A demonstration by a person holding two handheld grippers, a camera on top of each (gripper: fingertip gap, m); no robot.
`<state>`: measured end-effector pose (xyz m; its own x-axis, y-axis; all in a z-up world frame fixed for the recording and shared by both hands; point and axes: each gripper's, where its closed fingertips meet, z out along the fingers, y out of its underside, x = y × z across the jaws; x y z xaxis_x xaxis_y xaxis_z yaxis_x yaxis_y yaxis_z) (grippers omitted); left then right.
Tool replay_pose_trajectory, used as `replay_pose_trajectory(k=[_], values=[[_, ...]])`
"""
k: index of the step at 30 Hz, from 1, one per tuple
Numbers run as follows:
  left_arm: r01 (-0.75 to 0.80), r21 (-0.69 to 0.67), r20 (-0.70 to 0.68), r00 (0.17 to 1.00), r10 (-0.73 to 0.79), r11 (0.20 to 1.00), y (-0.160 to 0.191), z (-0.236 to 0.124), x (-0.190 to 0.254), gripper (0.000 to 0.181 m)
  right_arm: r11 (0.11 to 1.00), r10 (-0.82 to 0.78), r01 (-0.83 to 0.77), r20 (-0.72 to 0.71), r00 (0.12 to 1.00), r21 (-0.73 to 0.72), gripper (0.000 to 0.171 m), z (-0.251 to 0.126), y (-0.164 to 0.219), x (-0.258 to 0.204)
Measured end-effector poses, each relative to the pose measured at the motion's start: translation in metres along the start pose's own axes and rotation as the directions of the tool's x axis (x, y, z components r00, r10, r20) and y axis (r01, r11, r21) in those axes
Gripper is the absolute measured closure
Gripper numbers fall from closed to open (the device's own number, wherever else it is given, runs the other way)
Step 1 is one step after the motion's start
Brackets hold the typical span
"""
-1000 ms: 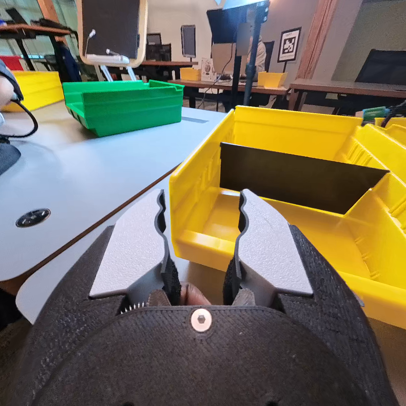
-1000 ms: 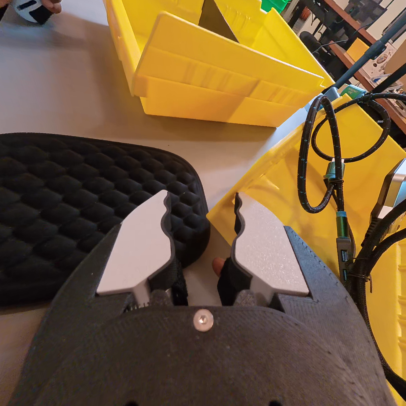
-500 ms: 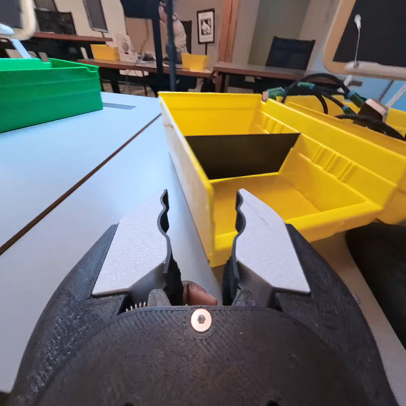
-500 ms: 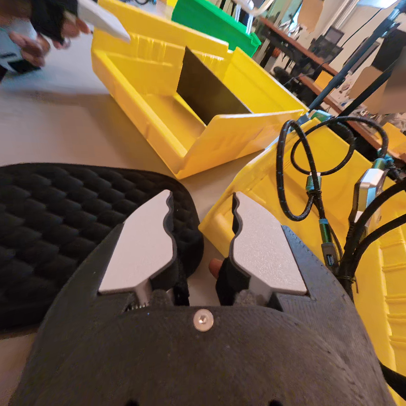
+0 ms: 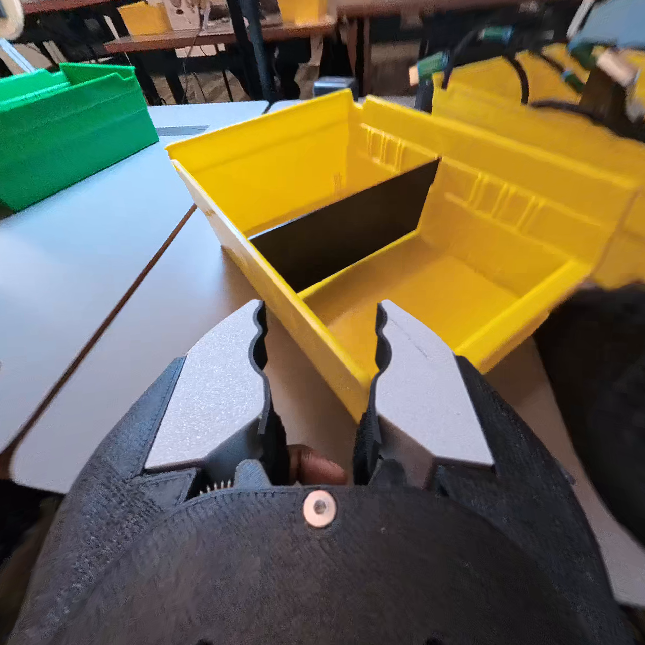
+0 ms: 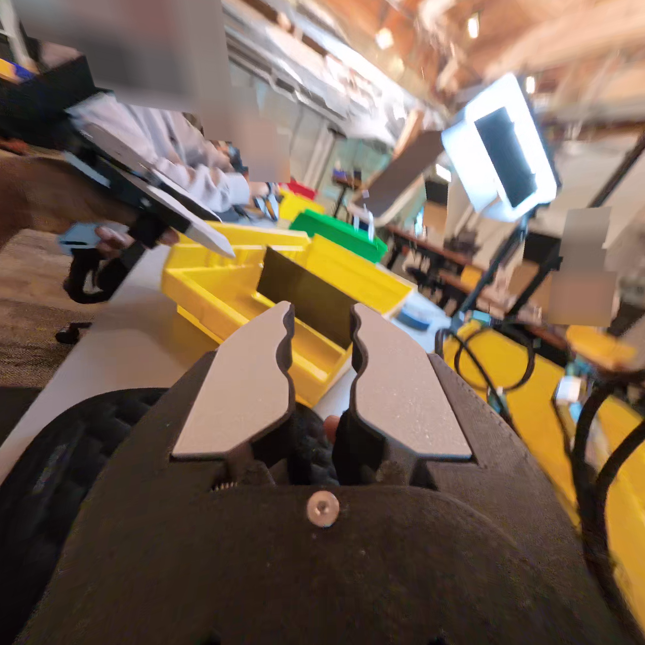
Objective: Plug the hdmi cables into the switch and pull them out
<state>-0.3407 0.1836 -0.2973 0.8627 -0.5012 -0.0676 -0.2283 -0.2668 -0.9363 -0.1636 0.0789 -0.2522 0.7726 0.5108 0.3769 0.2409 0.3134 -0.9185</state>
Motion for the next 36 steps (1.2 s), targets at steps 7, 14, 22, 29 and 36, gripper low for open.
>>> replay_pose_trajectory(k=[7,14,22,29,36], values=[[0.005,-0.096,0.042,0.999,-0.001,0.995,0.016,0.024,0.006,0.120,0.875,0.131,-0.176,-0.129,0.983,-0.451,0.131,0.047,0.067,0.009],[0.043,-0.010,0.231,0.972,-0.039,0.999,0.008,0.011,-0.031,0.171,0.901,-0.001,-0.035,-0.083,0.997,-0.432,0.162,0.061,0.059,0.009],[-0.017,0.432,0.189,0.979,-0.073,0.902,-0.076,-0.045,-0.004,0.175,0.935,-0.334,0.299,-0.194,0.922,-0.188,0.160,0.021,-0.034,0.018],[0.009,0.675,-0.021,1.000,0.007,0.738,-0.148,-0.066,0.123,0.175,0.930,-0.368,0.328,-0.463,0.807,-0.167,0.163,-0.103,-0.092,0.065],[0.043,0.629,-0.353,0.905,0.236,0.777,-0.177,-0.045,0.299,0.172,0.904,-0.426,0.258,-0.660,0.619,-0.342,0.162,-0.259,-0.093,0.102]])
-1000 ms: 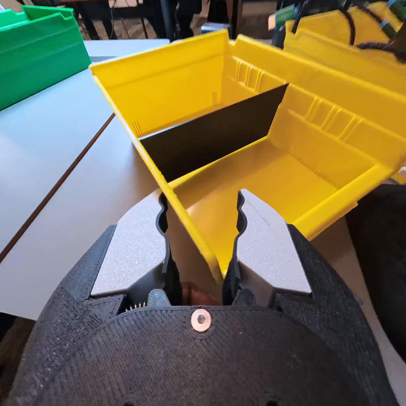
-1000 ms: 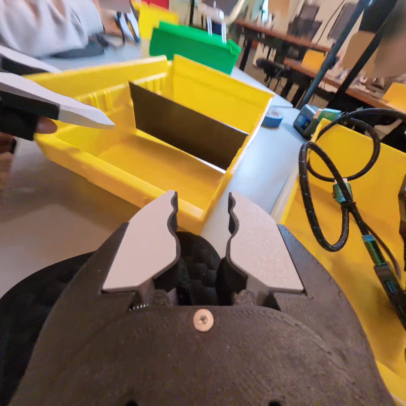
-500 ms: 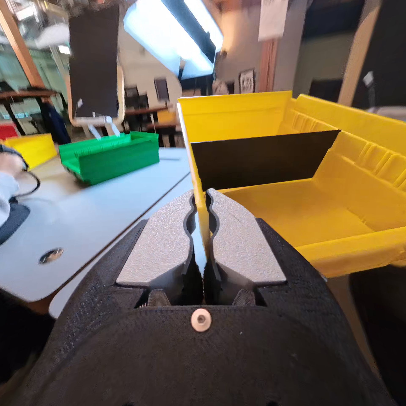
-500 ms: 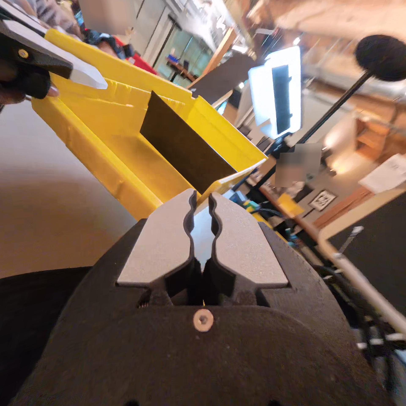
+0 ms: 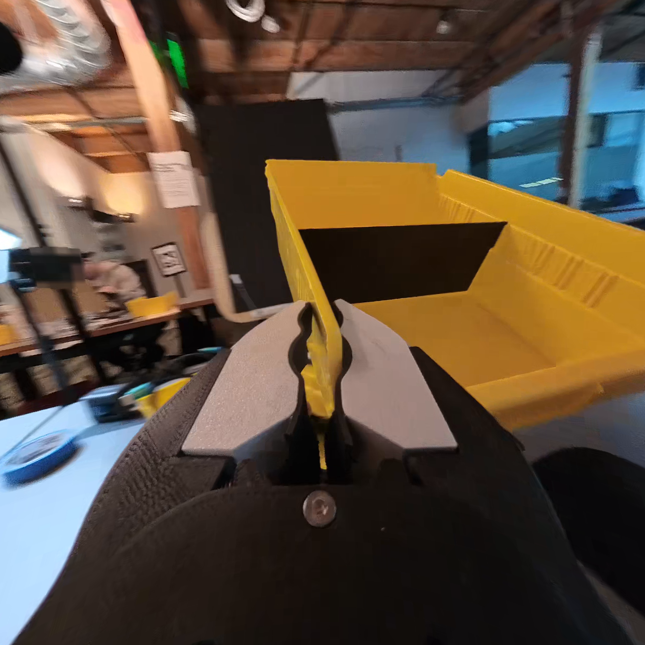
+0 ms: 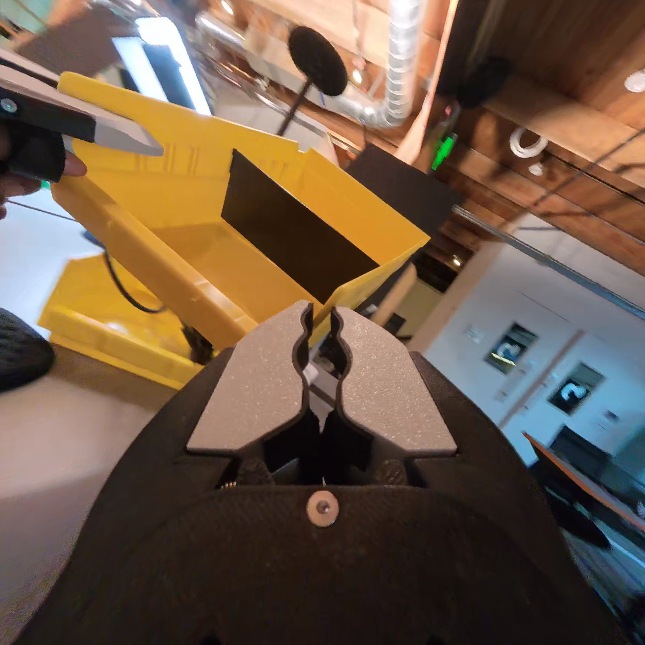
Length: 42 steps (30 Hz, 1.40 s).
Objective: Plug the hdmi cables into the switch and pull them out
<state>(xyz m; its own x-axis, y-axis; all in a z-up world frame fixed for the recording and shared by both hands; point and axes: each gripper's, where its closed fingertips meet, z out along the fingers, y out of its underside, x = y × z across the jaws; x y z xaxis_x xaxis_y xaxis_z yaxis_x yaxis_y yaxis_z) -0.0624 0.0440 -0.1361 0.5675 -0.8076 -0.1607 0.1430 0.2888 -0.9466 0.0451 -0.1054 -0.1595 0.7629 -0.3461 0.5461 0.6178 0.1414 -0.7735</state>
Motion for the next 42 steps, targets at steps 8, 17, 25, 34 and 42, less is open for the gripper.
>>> replay_pose_trajectory(k=[8,17,25,34,42], values=[[0.005,-0.125,-0.263,0.964,-0.038,0.992,0.033,0.098,0.127,0.170,0.970,0.015,-0.053,-0.162,0.987,-0.235,0.161,-0.047,0.081,0.099],[-0.055,-0.317,-0.385,0.920,-0.075,0.947,0.115,0.154,0.206,0.172,0.860,0.075,-0.200,-0.270,0.960,-0.470,0.161,-0.075,0.183,0.124],[-0.111,-0.401,-0.462,0.882,-0.096,0.909,0.160,0.157,0.230,0.162,0.777,0.147,-0.318,-0.333,0.931,-0.544,0.160,-0.086,0.228,0.125],[-0.537,-0.253,-0.578,0.751,0.320,0.805,0.136,0.087,0.184,0.124,0.803,0.003,-0.144,-0.237,0.972,-0.578,0.143,-0.085,0.223,0.125],[-0.723,-0.432,-0.544,0.686,0.483,0.539,0.198,0.014,0.045,0.124,0.823,-0.315,0.276,0.006,0.949,-0.497,0.113,-0.060,0.182,0.102]])
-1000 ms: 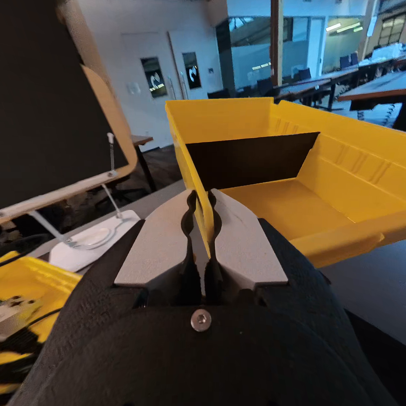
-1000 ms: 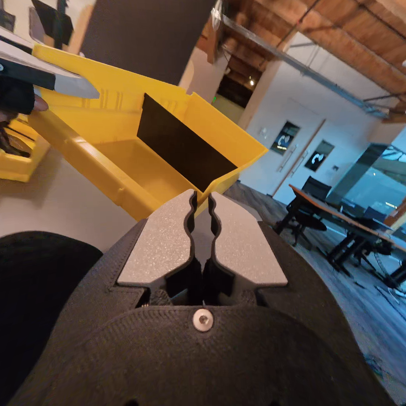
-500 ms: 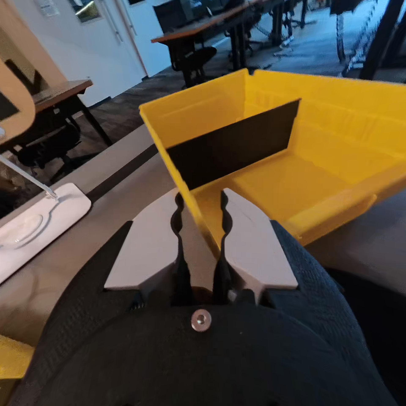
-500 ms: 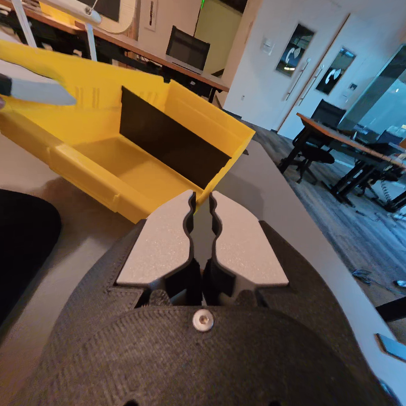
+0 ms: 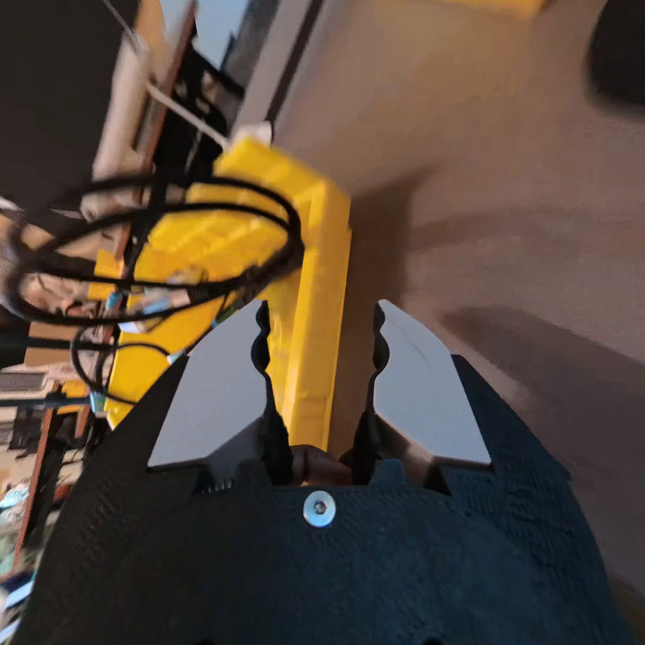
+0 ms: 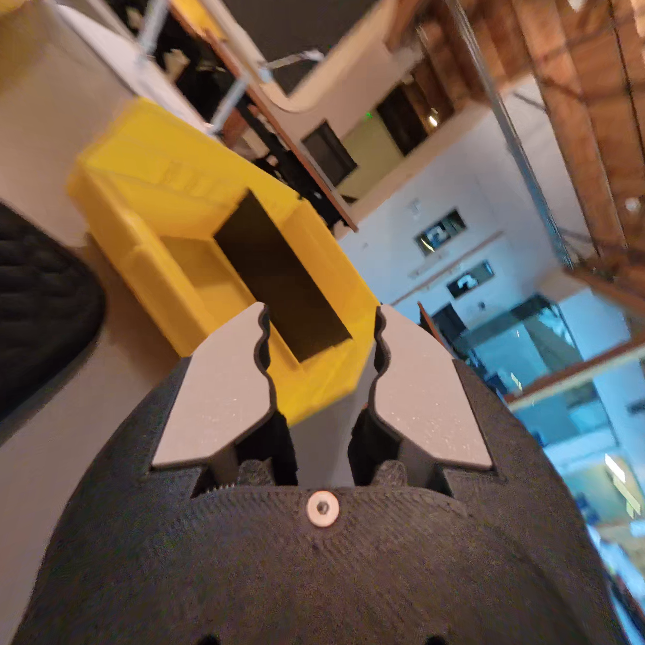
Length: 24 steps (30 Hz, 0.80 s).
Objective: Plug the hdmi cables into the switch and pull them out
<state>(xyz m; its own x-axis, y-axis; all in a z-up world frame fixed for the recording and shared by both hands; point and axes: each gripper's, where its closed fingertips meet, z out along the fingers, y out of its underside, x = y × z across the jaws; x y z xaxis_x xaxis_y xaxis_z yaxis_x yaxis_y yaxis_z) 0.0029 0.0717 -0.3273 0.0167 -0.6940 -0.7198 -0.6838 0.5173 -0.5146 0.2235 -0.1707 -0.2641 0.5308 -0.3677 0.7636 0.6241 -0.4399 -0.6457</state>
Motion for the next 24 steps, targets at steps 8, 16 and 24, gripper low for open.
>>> replay_pose_trajectory(k=[8,16,24], values=[[0.004,-0.221,-0.113,0.993,-0.029,0.975,0.090,0.017,-0.025,0.147,0.900,-0.289,0.365,0.302,0.908,-0.237,0.112,0.024,0.043,-0.074],[0.050,-0.323,0.077,0.997,-0.027,0.945,0.191,-0.018,-0.086,0.137,0.889,-0.189,0.276,0.258,0.948,-0.364,0.131,0.021,0.072,-0.061],[0.092,-0.341,0.206,0.978,-0.021,0.935,0.254,-0.082,-0.096,0.137,0.874,-0.158,0.265,0.277,0.948,-0.408,0.130,0.009,0.088,-0.049]])
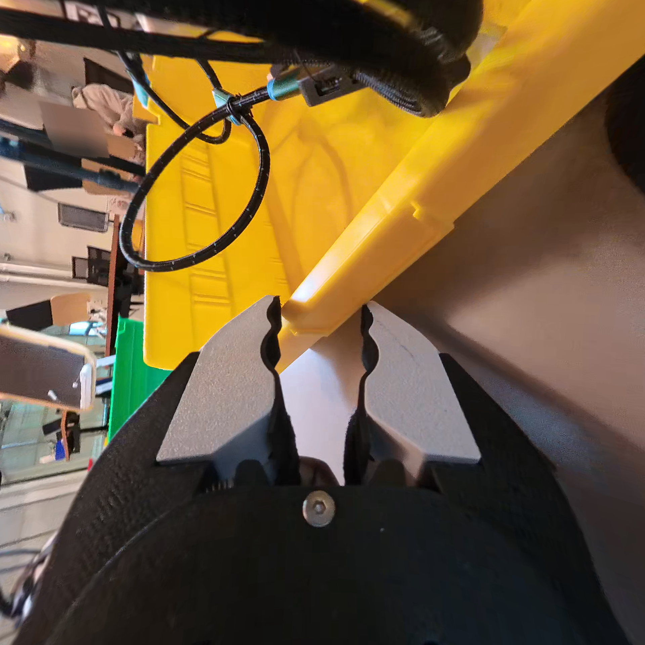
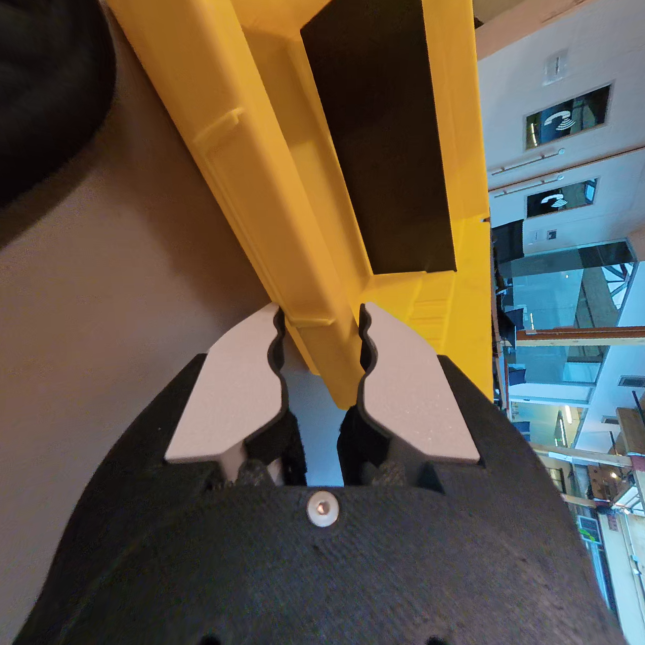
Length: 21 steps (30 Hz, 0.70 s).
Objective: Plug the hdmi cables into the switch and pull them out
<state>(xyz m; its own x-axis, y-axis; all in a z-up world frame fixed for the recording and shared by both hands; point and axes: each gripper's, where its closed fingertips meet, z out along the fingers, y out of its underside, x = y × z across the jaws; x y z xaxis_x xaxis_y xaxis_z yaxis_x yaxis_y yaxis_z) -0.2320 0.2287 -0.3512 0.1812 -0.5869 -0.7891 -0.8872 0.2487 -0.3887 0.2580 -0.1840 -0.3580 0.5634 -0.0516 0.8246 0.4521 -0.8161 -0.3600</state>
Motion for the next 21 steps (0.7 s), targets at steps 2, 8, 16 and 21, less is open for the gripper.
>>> replay_pose_trajectory(k=[2,8,16,21], values=[[0.000,-0.016,0.027,1.000,0.000,1.000,0.017,-0.012,-0.002,0.138,1.000,0.006,-0.006,0.009,1.000,-0.013,0.130,-0.002,0.008,0.002],[-0.067,-0.061,0.060,0.996,0.070,0.996,0.063,-0.048,-0.005,0.142,0.995,-0.103,0.101,0.105,0.989,0.021,0.134,-0.023,0.028,-0.001],[0.049,0.025,0.085,0.995,-0.051,0.998,0.073,-0.081,0.009,0.141,0.997,-0.082,0.079,0.161,0.984,0.023,0.134,-0.052,0.074,0.004],[0.088,-0.014,0.167,0.982,-0.084,0.996,0.089,-0.077,-0.002,0.140,1.000,-0.007,0.006,0.115,0.993,0.002,0.131,-0.055,0.096,0.014]])
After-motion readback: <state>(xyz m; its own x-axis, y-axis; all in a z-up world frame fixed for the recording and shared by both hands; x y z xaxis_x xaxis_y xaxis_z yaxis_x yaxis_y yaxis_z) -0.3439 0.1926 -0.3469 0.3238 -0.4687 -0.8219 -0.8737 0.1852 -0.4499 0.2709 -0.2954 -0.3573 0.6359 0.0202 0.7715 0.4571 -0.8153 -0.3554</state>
